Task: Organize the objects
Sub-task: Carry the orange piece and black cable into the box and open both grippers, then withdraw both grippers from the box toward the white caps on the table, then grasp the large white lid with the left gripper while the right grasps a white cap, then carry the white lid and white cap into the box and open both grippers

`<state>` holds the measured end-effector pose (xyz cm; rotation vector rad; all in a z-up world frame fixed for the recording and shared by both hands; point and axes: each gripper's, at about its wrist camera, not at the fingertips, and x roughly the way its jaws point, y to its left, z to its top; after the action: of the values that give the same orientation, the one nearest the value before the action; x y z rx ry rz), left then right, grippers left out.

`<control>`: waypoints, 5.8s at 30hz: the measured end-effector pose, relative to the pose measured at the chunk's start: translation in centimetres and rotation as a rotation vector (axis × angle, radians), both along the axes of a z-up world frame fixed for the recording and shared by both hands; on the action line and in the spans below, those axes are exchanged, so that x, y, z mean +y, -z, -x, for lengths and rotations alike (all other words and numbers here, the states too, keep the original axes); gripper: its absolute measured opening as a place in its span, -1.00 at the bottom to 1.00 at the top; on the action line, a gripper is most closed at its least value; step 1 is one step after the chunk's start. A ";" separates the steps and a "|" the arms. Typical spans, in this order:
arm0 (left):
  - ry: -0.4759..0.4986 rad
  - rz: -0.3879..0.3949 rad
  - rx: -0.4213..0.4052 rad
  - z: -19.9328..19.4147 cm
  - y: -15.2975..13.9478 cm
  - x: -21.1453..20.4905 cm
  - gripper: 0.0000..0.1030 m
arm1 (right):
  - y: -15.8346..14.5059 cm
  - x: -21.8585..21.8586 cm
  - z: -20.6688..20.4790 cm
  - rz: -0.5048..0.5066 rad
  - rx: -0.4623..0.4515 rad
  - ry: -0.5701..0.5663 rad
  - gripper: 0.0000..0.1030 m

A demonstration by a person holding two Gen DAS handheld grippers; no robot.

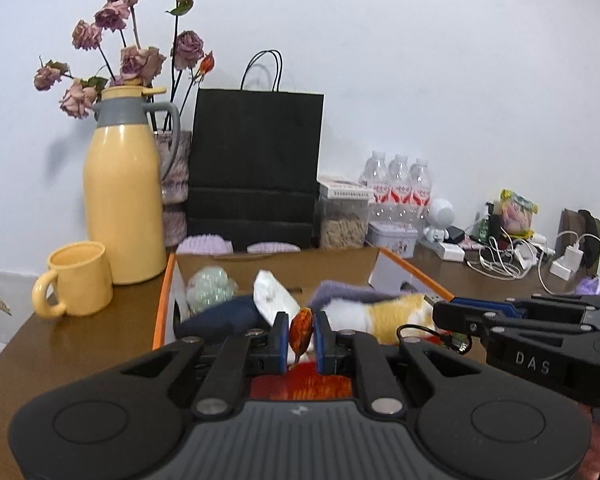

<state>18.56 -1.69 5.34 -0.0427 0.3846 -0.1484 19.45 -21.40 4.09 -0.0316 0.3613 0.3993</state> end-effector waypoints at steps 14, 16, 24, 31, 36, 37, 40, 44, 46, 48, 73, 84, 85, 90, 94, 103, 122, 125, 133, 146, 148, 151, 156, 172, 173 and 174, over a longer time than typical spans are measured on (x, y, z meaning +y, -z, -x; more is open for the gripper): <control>-0.021 -0.002 0.017 -7.2 -0.4 -0.4 -0.78 | -0.6 0.6 -6.8 -0.004 -0.016 0.026 -0.74; -0.026 0.000 0.023 -8.2 -0.3 -0.3 -0.78 | -0.5 0.8 -7.8 -0.004 -0.015 0.026 -0.74; -0.032 -0.003 0.030 -11.9 0.1 -0.2 -0.78 | 0.5 1.1 -11.6 0.001 0.008 0.027 -0.74; -0.036 -0.025 0.066 -14.7 1.3 0.1 -0.78 | 1.2 0.6 -14.5 0.007 0.034 0.034 -0.74; -0.050 -0.045 0.068 -15.6 1.7 0.4 -0.69 | 1.9 0.4 -16.0 0.022 0.075 0.038 -0.70; -0.056 -0.051 0.068 -15.7 1.7 0.5 -0.42 | 2.1 0.3 -16.1 0.027 0.083 0.046 -0.54; -0.069 -0.052 0.059 -15.7 1.8 0.8 0.60 | 2.4 0.4 -16.1 0.042 0.087 0.065 0.34; -0.117 -0.053 0.028 -15.4 1.6 1.0 1.00 | 2.3 0.4 -15.8 0.053 0.078 0.076 0.90; -0.122 -0.049 0.035 -15.5 1.5 1.1 1.00 | 2.2 0.4 -15.7 0.048 0.074 0.072 1.00; -0.123 -0.047 0.039 -15.5 1.5 1.2 1.00 | 2.1 0.4 -15.6 0.046 0.074 0.071 1.00; -0.156 -0.049 0.019 -11.7 0.7 1.3 1.00 | 0.9 0.4 -11.2 0.048 0.034 0.074 1.00; -0.157 -0.033 0.001 -7.6 0.0 1.4 1.00 | 0.5 0.5 -7.6 0.051 0.025 0.080 1.00; -0.158 -0.031 0.001 -7.3 0.0 1.4 1.00 | 0.5 0.5 -7.2 0.051 0.026 0.079 1.00; -0.161 -0.026 0.006 -5.5 0.0 1.5 1.00 | 0.6 0.7 -5.5 0.053 0.031 0.073 1.00; -0.163 -0.033 0.010 -3.9 0.3 1.5 1.00 | 0.8 0.9 -4.1 0.064 0.039 0.064 1.00; -0.145 -0.061 0.034 -0.7 1.4 1.2 1.00 | 1.9 1.0 -0.9 0.093 0.069 0.055 1.00; -0.064 -0.125 0.247 3.1 7.3 1.3 1.00 | 7.2 0.9 3.7 0.205 0.212 0.015 1.00; -0.058 -0.139 0.267 3.4 8.0 1.3 1.00 | 7.9 0.9 4.0 0.217 0.234 0.013 1.00; -0.057 -0.143 0.312 2.6 9.3 1.3 1.00 | 8.6 0.9 3.7 0.203 0.266 0.010 1.00; -0.064 -0.100 0.279 2.2 9.3 1.4 0.62 | 8.7 1.0 3.2 0.166 0.298 0.002 1.00; -0.041 -0.080 0.266 2.3 9.1 1.4 0.45 | 8.6 1.3 3.2 0.166 0.295 -0.010 0.95; 0.003 -0.017 0.246 2.6 8.9 1.7 -0.23 | 8.4 1.6 3.7 0.159 0.276 -0.036 0.58; 0.036 0.014 0.244 2.7 8.8 1.7 -0.25 | 8.0 2.3 4.6 0.149 0.239 -0.082 -0.43; -0.010 -0.006 0.112 3.9 6.0 1.2 -0.25 | 5.8 1.4 5.0 0.046 0.130 -0.046 -0.43; -0.014 -0.007 0.104 3.7 5.6 1.1 -0.25 | 5.4 1.3 4.8 0.039 0.119 -0.044 -0.43; -0.017 -0.009 0.096 3.6 5.3 1.0 -0.25 | 5.1 1.3 4.6 0.033 0.108 -0.041 -0.43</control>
<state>14.93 -0.72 0.09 -0.0442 0.4801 -0.1278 14.83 -20.06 -1.00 -0.0501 0.4746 0.4362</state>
